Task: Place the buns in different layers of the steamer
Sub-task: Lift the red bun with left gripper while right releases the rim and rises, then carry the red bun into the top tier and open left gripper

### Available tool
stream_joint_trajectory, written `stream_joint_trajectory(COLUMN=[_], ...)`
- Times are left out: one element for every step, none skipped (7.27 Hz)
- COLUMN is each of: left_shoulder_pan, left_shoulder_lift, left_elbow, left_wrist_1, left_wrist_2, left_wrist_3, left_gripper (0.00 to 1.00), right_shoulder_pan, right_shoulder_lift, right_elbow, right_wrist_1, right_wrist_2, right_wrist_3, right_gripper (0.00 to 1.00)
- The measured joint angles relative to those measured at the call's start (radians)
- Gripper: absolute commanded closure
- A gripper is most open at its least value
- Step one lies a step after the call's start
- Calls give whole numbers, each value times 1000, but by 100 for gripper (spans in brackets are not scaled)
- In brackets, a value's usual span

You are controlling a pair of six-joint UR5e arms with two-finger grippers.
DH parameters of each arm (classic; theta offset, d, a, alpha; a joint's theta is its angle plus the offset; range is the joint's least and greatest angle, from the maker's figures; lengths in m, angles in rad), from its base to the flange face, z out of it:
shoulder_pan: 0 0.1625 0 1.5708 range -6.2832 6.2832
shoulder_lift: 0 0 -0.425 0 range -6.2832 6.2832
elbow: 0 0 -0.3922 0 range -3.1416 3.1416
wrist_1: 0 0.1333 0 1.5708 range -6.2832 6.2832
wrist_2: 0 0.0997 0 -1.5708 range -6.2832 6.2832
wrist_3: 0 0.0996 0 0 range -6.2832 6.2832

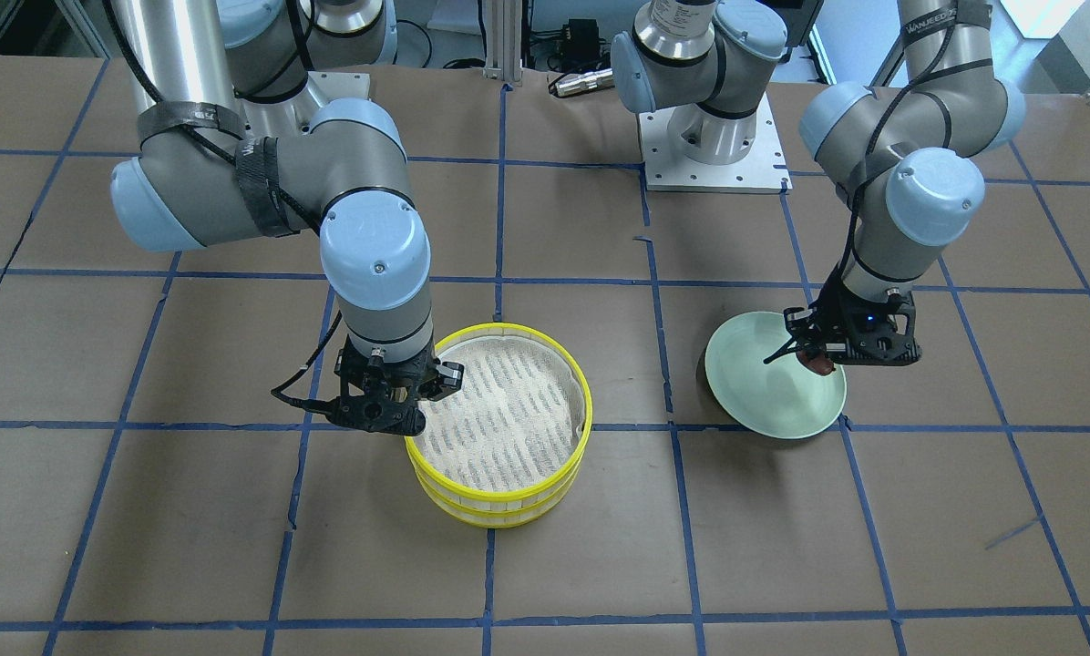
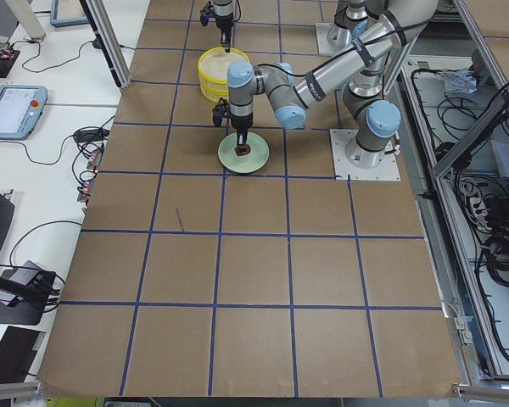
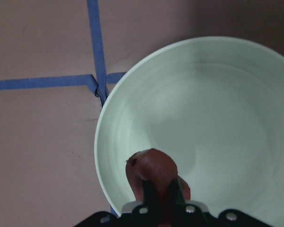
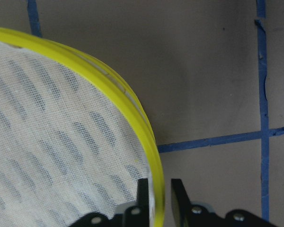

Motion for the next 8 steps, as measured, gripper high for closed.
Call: stream_joint_trajectory(left_shoulder_pan=[-28, -54, -74, -88, -114, -170, -267, -373], left_shoulder_lift=[21, 35, 43, 47, 49, 45, 22, -24], left_elbow=[7, 20, 37, 55, 77, 115, 183, 264], left_wrist_1=[-2, -7, -16, -25, -39, -56, -72, -79], left_wrist_2=[-4, -12, -31, -71, -127, -174, -199, -209], left_wrist_3=[-2, -5, -14, -43, -115, -239, -428, -625], left_gripper=[98, 98, 98, 98, 97, 97, 97, 96], right_shoulder_pan=[-1, -10, -39, -87, -149, -202, -230, -235], right_shoulder_lift=[0, -8, -39, -99, -178, -264, -353, -414], right_elbow=[-2, -11, -24, -38, -48, -52, -55, -62], right_wrist_1=[0, 1, 12, 58, 154, 261, 368, 438], right_wrist_2=[1, 2, 6, 16, 32, 39, 43, 44], right_wrist_3=[-2, -8, -13, -35, -98, -178, -241, -278], right_gripper=[24, 15, 13, 9, 6, 1, 0, 0])
